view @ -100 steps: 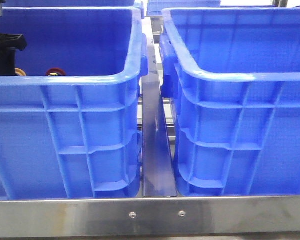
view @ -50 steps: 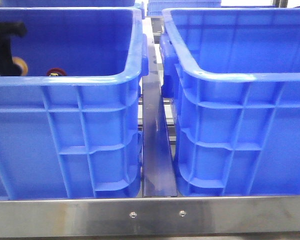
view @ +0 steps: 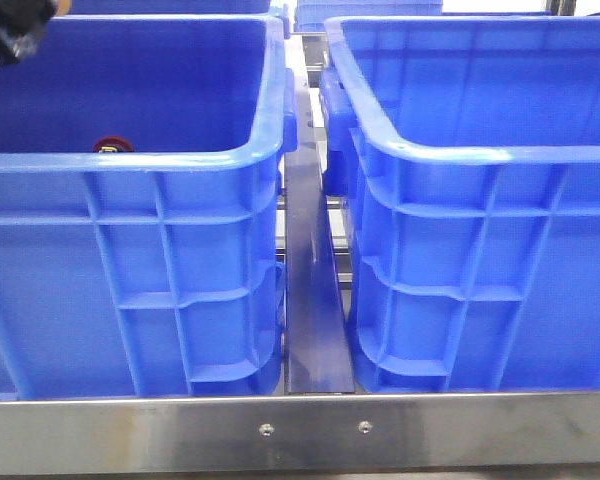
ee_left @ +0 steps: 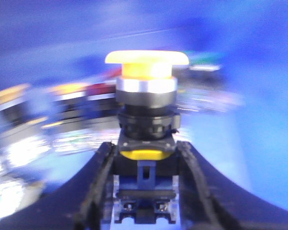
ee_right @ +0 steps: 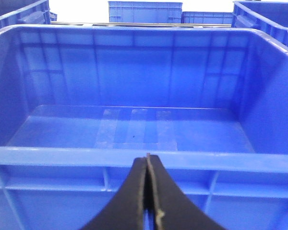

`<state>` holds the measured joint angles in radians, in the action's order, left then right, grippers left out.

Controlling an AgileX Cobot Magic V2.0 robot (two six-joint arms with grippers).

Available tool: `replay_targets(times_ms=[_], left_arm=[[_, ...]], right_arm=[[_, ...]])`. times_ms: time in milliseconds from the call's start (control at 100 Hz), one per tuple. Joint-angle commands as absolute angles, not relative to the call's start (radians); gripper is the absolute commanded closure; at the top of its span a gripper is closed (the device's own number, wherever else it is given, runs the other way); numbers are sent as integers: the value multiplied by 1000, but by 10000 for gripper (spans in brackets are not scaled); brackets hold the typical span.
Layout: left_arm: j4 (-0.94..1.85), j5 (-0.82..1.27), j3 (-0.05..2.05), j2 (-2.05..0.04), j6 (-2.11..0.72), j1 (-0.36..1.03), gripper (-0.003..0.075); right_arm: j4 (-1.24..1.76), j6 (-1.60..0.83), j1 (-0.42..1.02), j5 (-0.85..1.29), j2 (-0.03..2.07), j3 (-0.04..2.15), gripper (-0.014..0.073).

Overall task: Pick red and yellow buttons and place in box
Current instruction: 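Lift the yellow button with the left gripper toward the gap between bins, then hold the yellow button up while the right gripper approaches it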

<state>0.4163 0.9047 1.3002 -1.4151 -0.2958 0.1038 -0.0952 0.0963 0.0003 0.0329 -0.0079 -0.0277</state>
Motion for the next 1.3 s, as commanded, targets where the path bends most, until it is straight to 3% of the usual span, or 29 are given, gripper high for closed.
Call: replay_targets(times_ms=[0,640,970,1290], left_arm=[[474,862,1301,-1333,-314,149,680],[555,808,1197,-1232,-351,659,680],[553,811,1197,-1282,-351,716,680],[555,816,1197,-1282,-351,716,680]], right_arm=[[-96,90,0,-49,-31,-32,696],[-96,90,0,-58,-31,-32,696],[-96,90,0,-66,-31,-11,696],[-96,90,0,220,16,179,696]])
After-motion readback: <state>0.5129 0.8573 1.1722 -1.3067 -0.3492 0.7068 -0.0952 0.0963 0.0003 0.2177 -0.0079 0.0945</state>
